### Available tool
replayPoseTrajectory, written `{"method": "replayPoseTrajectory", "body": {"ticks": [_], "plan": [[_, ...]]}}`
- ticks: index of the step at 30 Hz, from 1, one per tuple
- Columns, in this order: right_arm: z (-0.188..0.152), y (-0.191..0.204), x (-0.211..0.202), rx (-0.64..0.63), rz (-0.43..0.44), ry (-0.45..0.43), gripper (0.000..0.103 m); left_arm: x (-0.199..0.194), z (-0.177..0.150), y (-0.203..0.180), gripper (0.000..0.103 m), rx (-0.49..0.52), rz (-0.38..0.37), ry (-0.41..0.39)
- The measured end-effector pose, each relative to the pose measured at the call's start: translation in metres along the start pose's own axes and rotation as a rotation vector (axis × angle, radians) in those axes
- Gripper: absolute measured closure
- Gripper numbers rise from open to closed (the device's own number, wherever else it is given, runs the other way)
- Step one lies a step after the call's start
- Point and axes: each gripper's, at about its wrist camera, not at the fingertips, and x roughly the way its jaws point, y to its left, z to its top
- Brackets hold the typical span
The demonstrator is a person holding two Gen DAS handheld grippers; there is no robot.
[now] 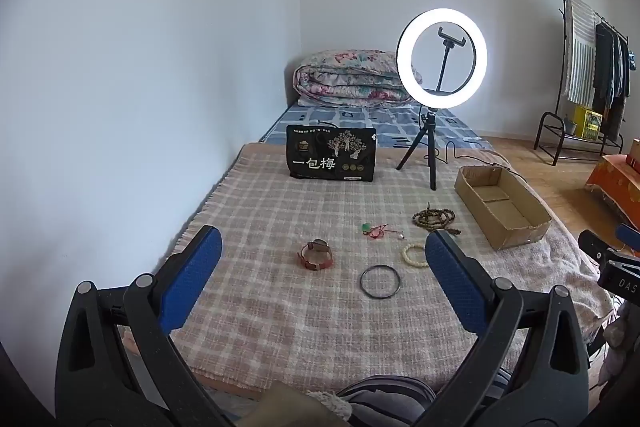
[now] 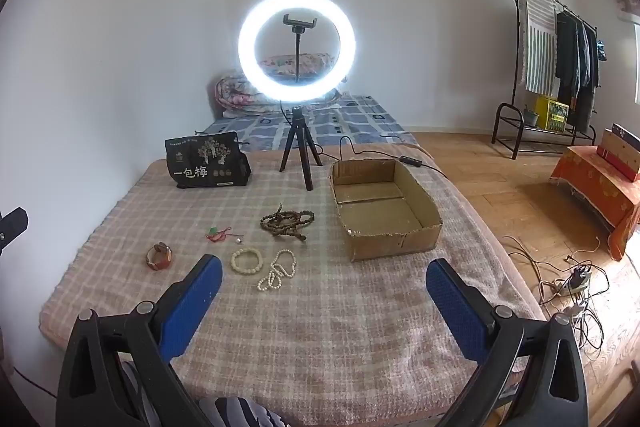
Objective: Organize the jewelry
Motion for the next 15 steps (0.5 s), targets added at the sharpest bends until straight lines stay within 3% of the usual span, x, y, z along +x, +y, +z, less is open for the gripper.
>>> {"method": "replayPoseTrajectory", "body": {"ticks": [1, 15], "plan": [[0.000, 0.000, -0.001, -0.008, 0.000, -0.017, 0.000, -0.004, -0.002, -0.002, 0.000, 0.003, 0.010, -0.031], [0.003, 0.004, -0.005, -0.012, -0.001, -0.016, 0.000, -0.009, 0.013, -0.001, 0.000, -0.005, 0.013, -0.051]]}}
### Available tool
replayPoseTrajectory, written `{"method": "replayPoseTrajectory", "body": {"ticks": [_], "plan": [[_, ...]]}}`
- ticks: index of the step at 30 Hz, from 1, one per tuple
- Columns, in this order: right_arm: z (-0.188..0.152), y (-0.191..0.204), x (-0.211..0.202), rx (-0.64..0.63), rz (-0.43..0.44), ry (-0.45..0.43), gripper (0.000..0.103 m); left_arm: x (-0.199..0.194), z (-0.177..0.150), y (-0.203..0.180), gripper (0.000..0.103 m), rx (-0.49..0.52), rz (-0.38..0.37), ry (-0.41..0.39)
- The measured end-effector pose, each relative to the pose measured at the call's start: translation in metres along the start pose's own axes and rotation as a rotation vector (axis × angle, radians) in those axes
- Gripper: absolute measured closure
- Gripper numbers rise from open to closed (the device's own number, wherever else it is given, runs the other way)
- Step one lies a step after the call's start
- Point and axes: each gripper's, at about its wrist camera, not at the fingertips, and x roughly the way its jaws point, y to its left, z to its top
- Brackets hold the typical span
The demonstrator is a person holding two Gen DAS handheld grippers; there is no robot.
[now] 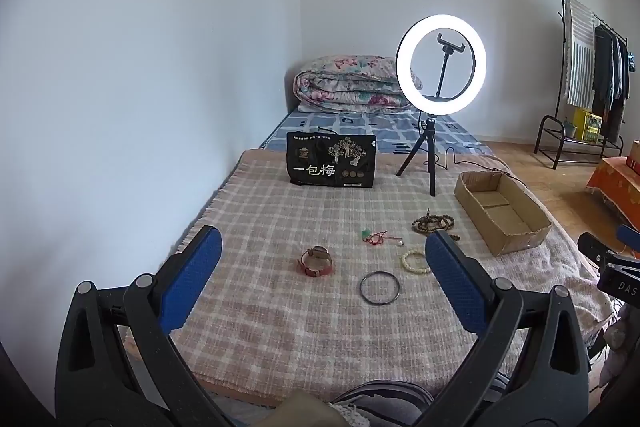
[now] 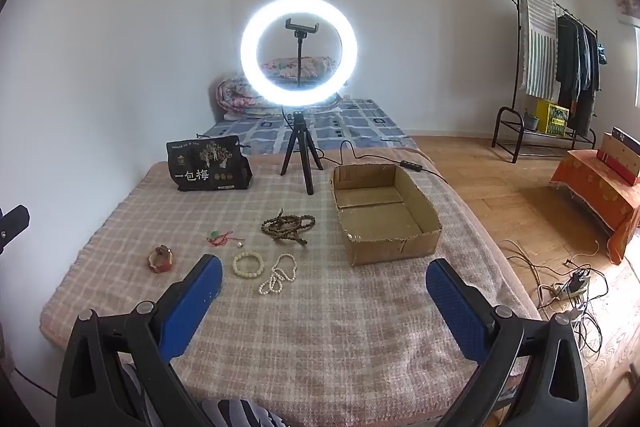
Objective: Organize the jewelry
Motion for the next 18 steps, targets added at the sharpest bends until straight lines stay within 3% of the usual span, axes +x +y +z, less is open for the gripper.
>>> {"method": "replayPoseTrajectory", "body": {"ticks": [18], "plan": [[-0.0016, -0.0012, 0.0034, 0.002, 0.000, 0.010, 0.000, -0.0005, 0.0025, -0.0031, 0.000, 0.000, -0.006, -0.015]]}}
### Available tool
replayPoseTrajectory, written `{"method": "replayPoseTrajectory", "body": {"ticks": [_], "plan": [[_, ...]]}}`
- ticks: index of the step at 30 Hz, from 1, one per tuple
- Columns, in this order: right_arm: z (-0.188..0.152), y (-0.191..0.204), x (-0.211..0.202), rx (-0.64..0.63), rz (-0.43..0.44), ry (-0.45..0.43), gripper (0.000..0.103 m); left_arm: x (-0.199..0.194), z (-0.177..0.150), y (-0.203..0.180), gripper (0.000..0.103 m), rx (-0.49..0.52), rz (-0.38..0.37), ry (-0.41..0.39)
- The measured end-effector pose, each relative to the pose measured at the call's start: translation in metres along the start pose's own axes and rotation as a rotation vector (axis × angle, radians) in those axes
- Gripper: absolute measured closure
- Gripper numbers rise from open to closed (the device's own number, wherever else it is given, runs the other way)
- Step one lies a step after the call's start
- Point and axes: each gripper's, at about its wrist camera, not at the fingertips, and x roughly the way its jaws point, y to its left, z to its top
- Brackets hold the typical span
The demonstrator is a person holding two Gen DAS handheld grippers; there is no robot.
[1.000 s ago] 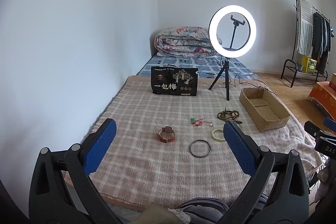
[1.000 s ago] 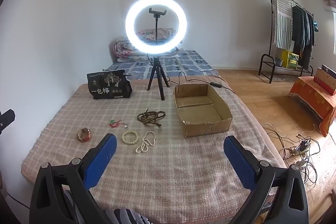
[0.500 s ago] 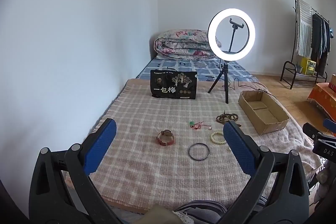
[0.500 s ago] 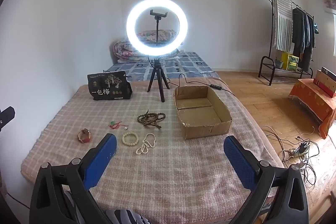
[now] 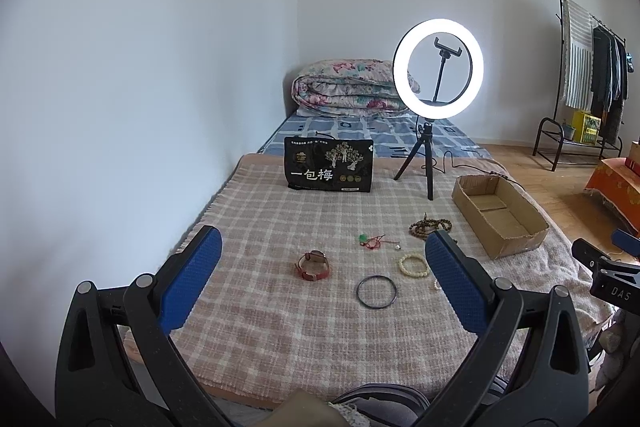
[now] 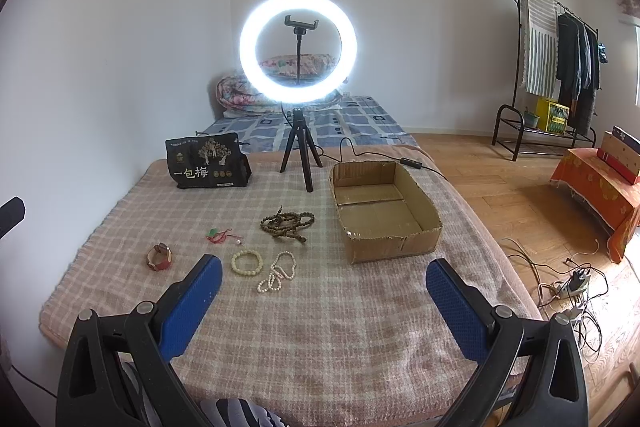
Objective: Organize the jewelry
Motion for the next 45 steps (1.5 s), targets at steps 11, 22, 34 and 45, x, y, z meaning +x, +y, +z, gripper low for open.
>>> {"method": "replayPoseTrajectory", "body": {"ticks": [11, 22, 34, 45], "plan": [[-0.0021, -0.0001, 0.0019, 0.002, 0.001, 0.005, 0.000, -0.0010, -0.0005, -0.0012, 0.000, 0.002, -0.002, -0.002], [-0.0067, 0.0001, 0.0038, 0.000, 0.004, 0.013, 0.000, -0.0017, -0.0002, -0.0034, 0.000, 0.000, -0.001, -0.003], [-0.0058, 0.0005, 0.0053, 0.001, 0.004, 0.016, 0.000, 0.0007, 0.0010, -0.0059, 0.000, -0.001, -0.004, -0.002], [-0.0067, 0.0012, 0.0098, 0.002, 0.006, 0.028, 0.000, -0.0009, -0.0014, -0.0065, 0.000, 0.000, 0.002, -0.001]]}}
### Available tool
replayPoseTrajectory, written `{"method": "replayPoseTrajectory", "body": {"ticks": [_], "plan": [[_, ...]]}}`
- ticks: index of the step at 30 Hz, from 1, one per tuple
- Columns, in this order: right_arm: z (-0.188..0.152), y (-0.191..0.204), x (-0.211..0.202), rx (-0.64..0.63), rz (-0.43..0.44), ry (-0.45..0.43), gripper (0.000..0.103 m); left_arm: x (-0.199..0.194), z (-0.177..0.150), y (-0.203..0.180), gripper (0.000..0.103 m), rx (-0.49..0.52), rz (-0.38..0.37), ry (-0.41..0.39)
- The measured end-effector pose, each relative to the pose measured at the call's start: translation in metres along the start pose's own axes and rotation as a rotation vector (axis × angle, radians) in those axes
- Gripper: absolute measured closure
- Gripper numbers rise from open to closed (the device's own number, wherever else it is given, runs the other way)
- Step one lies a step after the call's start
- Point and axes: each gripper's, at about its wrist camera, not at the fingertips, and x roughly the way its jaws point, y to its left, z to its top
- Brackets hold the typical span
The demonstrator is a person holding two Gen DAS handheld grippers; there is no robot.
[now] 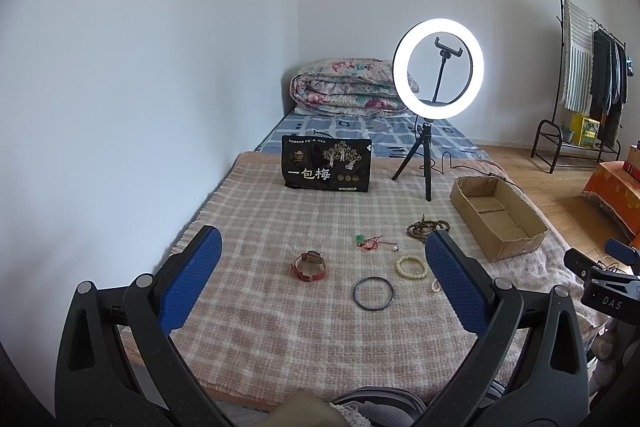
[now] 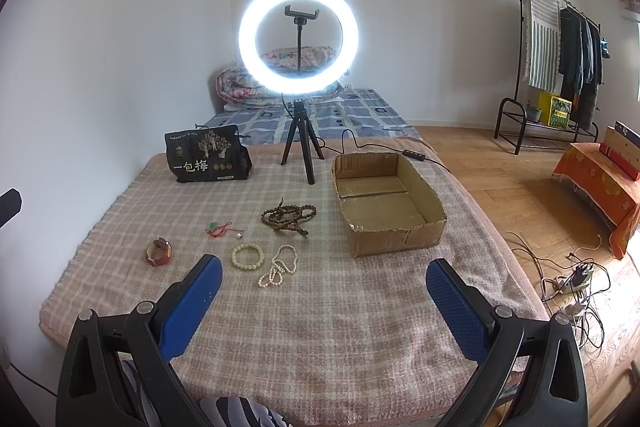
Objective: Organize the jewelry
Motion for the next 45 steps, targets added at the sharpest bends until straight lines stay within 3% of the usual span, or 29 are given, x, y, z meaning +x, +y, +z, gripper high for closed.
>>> {"method": "replayPoseTrajectory", "body": {"ticks": [15, 27, 31, 37, 41, 45], "plan": [[0.002, 0.000, 0.021, -0.003, -0.007, 0.039, 0.000, 0.032, -0.008, 0.007, 0.000, -0.015, 0.016, 0.042], [0.001, -0.002, 0.063, -0.062, 0.007, 0.085, 0.000, 0.088, -0.022, 0.040, 0.000, -0.029, 0.066, 0.129], [0.001, 0.002, 0.087, -0.112, 0.002, 0.100, 0.000, 0.112, -0.032, 0.053, 0.000, -0.025, 0.051, 0.175], [-0.006, 0.018, 0.127, -0.216, 0.094, 0.132, 0.000, 0.150, -0.047, 0.061, 0.000, -0.017, 0.010, 0.251], [-0.014, 0.029, 0.154, -0.255, 0.150, 0.186, 0.000, 0.183, -0.055, 0.066, 0.006, -0.042, -0.023, 0.307], [-0.023, 0.030, 0.184, -0.233, 0.187, 0.261, 0.002, 0.218, -0.062, 0.069, 0.024, -0.071, -0.059, 0.381]]}}
